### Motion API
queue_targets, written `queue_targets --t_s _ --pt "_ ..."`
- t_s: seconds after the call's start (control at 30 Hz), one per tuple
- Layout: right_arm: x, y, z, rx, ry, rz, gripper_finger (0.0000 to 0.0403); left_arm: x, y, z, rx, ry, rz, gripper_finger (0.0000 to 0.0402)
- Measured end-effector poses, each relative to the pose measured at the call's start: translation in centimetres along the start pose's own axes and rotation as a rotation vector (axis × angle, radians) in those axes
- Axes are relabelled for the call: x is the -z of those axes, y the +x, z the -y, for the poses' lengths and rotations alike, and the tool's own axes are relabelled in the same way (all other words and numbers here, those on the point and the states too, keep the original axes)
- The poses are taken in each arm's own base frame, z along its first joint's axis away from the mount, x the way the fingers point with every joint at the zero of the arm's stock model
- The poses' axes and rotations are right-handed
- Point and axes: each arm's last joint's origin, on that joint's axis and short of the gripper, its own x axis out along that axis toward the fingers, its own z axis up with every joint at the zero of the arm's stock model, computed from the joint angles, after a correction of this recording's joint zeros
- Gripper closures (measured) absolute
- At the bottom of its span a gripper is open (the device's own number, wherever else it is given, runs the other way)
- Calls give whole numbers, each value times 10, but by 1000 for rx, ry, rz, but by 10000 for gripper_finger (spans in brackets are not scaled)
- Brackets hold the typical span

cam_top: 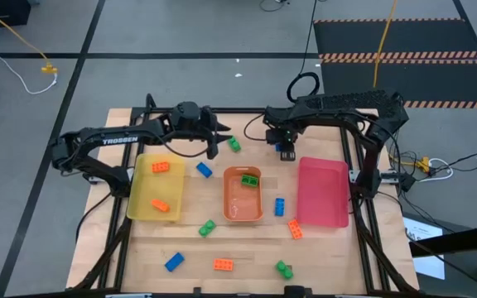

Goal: Sort & place blocks by color
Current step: Put the blue game piece into the pink bin

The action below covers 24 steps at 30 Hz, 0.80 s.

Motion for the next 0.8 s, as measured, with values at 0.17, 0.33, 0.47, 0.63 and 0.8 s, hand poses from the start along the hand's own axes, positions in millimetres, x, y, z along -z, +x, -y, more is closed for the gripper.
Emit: queue_targets --t_s 0.17,0.33,0.47,0.63,0.8 --pt "11 -49 -16 57 10 59 290 -14 -18 2 -18 -19 79 266" --pt "35 -105 -47 117 70 100 290 -21 -27 7 -13 -12 116 266" --pt "54 -133 -79 98 147 120 290 -21 -27 11 -2 -5 114 266" --pt "68 -148 -111 65 235 95 290 -20 -27 10 -3 0 106 266" --pt "75 -139 -136 50 290 17 290 -17 -34 12 2 1 55 266"
